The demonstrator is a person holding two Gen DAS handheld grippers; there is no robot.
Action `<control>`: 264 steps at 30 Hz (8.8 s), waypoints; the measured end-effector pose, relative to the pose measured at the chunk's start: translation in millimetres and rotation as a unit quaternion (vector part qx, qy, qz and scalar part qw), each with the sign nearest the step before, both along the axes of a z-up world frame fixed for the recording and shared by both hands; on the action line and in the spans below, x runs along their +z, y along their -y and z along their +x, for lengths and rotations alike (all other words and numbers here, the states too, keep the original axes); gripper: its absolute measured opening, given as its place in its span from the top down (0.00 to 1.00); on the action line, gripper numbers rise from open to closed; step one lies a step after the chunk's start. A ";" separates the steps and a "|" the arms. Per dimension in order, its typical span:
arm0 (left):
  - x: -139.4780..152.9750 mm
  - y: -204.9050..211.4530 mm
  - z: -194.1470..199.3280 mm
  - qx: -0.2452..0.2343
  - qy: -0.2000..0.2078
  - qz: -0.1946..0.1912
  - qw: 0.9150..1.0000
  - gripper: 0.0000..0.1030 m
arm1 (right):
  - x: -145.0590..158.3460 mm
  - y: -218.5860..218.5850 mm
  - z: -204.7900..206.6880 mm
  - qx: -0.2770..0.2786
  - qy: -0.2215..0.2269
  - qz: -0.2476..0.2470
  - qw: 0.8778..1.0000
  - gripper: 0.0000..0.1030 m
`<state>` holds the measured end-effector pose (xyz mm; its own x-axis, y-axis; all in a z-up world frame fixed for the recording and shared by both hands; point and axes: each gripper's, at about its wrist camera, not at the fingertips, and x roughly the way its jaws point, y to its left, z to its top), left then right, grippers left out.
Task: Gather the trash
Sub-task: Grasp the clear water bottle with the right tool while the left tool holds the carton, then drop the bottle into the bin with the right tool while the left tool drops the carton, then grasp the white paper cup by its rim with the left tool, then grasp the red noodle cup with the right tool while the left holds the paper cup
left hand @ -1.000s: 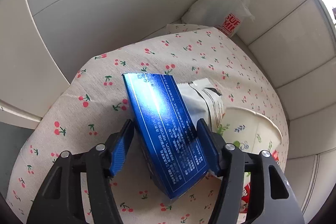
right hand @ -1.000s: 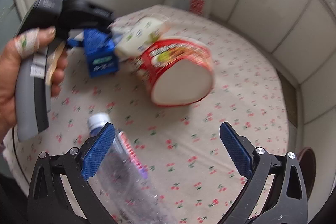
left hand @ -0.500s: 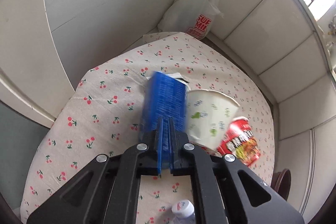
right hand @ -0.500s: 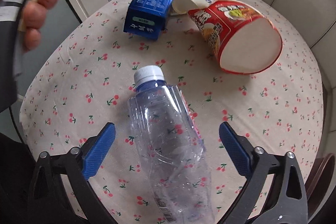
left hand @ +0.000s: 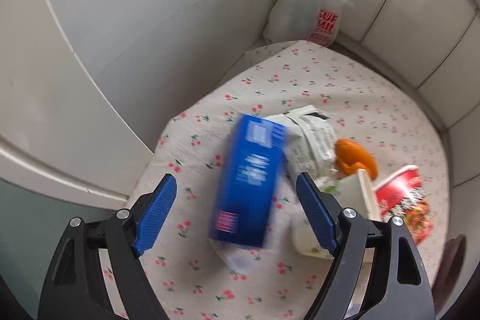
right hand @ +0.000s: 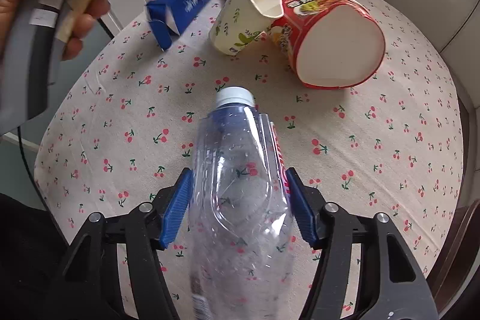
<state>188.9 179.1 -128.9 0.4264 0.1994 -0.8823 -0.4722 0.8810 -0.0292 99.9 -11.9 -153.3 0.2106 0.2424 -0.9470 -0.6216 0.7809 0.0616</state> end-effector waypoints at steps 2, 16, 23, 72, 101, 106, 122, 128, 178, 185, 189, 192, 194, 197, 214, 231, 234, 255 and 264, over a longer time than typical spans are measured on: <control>-9.1 -0.4 7.2 -0.002 -0.017 0.019 1.000 0.21 | 2.7 1.8 -1.7 -0.001 0.003 -0.001 1.000 0.43; -39.7 -6.2 16.6 -0.034 -0.043 -0.066 0.996 0.46 | -16.7 0.0 28.9 -0.029 -0.056 0.033 0.997 0.27; -22.3 -8.2 -0.6 -0.034 -0.020 -0.069 0.997 0.47 | -13.5 -11.4 28.1 -0.018 -0.049 0.031 0.998 0.44; 116.8 209.3 -71.3 -0.208 0.220 -0.069 0.950 0.46 | 153.4 203.6 -5.5 -0.330 0.320 0.098 0.883 0.44; 104.1 378.7 -66.6 -0.315 0.226 -0.104 0.916 0.46 | 139.7 364.9 -26.5 -0.509 0.351 0.023 0.785 0.43; 98.2 407.5 -63.6 -0.329 0.219 -0.106 0.912 0.46 | 124.0 397.7 -26.3 -0.544 0.329 0.019 0.771 0.43; 75.4 476.9 -53.2 -0.373 0.189 -0.101 0.903 0.46 | 110.3 462.5 -28.5 -0.618 0.296 0.051 0.726 0.26; 69.3 502.5 -54.8 -0.395 0.180 -0.096 0.896 0.46 | 116.6 478.4 -43.1 -0.643 0.298 0.058 0.703 0.23; 62.2 350.6 -18.4 -0.275 0.152 -0.064 0.947 0.27 | 112.8 328.9 24.0 -0.509 0.302 -0.012 0.806 0.08; 56.7 279.5 -14.4 -0.221 0.145 -0.056 0.963 0.26 | 109.4 266.1 46.7 -0.462 0.306 -0.013 0.832 0.07; 55.3 236.8 -14.4 -0.191 0.144 -0.047 0.970 0.26 | 108.3 230.4 59.5 -0.442 0.305 0.001 0.844 0.07; 55.2 206.4 -15.9 -0.173 0.144 -0.036 0.974 0.26 | 106.6 203.1 65.2 -0.424 0.305 0.008 0.853 0.07; 54.5 186.1 -16.2 -0.163 0.141 -0.026 0.976 0.26 | 105.3 186.7 68.6 -0.414 0.306 0.011 0.857 0.07; 50.5 156.2 -15.2 -0.156 0.124 0.004 0.980 0.22 | 101.9 162.8 73.6 -0.399 0.301 0.017 0.866 0.07; -12.5 57.3 15.0 -0.090 0.034 -0.083 0.992 0.21 | 78.6 81.0 89.0 -0.333 0.286 0.007 0.898 0.07; -27.7 43.8 13.9 -0.112 0.023 -0.147 0.983 0.90 | 61.6 63.5 101.1 -0.292 0.245 0.018 0.924 0.07; -20.9 40.1 10.1 -0.118 0.032 -0.141 0.982 0.96 | 53.3 52.1 105.0 -0.259 0.226 0.030 0.939 0.07; 78.7 2.0 -21.5 -0.091 0.172 -0.149 0.970 0.96 | 1.6 -56.6 65.7 0.055 0.359 -0.161 0.918 0.07; 83.9 -13.7 -26.7 -0.078 0.185 -0.165 0.966 0.96 | -33.3 -57.8 84.7 0.061 0.355 -0.228 0.905 0.07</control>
